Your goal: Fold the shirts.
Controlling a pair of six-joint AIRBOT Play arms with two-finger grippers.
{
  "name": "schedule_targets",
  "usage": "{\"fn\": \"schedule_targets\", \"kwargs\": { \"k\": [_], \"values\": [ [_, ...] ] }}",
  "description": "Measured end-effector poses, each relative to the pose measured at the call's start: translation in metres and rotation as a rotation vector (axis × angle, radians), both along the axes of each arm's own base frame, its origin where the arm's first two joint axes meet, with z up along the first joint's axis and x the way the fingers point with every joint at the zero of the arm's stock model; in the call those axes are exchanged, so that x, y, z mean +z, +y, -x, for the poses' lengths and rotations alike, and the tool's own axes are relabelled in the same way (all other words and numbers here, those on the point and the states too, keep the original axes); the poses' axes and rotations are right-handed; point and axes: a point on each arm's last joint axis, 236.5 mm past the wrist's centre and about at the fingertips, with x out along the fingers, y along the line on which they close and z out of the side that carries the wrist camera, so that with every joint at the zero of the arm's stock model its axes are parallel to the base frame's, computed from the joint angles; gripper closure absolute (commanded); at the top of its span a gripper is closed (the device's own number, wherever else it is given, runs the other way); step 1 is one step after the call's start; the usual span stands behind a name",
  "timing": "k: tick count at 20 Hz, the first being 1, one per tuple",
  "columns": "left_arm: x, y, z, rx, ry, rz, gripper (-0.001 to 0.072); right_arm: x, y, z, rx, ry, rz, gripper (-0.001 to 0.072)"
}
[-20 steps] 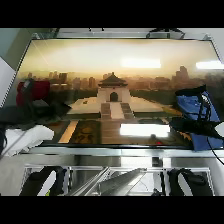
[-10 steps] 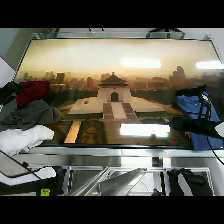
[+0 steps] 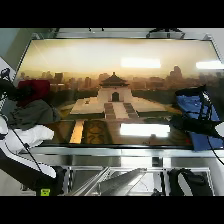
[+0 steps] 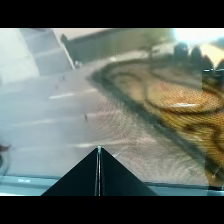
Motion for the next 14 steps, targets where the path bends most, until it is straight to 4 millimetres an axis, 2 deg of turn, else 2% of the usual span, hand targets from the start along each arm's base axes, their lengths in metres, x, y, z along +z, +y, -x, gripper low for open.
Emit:
{"fn": "schedule_targets", "kwargs": {
  "k": [1,3,5,6,8,10,12,14],
  "values": [
    [-0.005,-0.002,-0.005,-0.02,0.015,-0.011,0.0691,0.0,0.0,0.0,0.0,0.0,0.0,0.069],
    [-0.009,-0.009,-0.009,-0.055,0.06,-0.019,0.0691,0.0,0.0,0.0,0.0,0.0,0.0,0.069],
    [0.002,-0.026,-0.015,-0.087,0.086,0.002,0.0691,0.0,0.0,0.0,0.0,-0.001,0.001,0.0691],
    [0.016,-0.038,-0.023,-0.103,0.072,0.021,0.0691,0.0,0.0,0.0,0.0,-0.001,0.001,0.069],
    [0.066,-0.072,-0.046,-0.143,-0.029,0.073,0.0691,0.0,0.0,0.0,0.0,-0.001,0.001,0.069],
    [0.129,-0.13,-0.062,-0.218,-0.16,0.174,0.0691,0.0,0.0,0.0,0.001,0.001,0.0,0.069],
    [0.194,-0.198,-0.058,-0.321,-0.267,0.262,0.0691,0.0,0.0,0.001,0.003,0.004,0.0,0.0691],
    [0.234,-0.268,-0.036,-0.446,-0.301,0.33,0.069,-0.001,0.001,0.002,0.004,0.007,-0.001,0.069]
  ]
}}
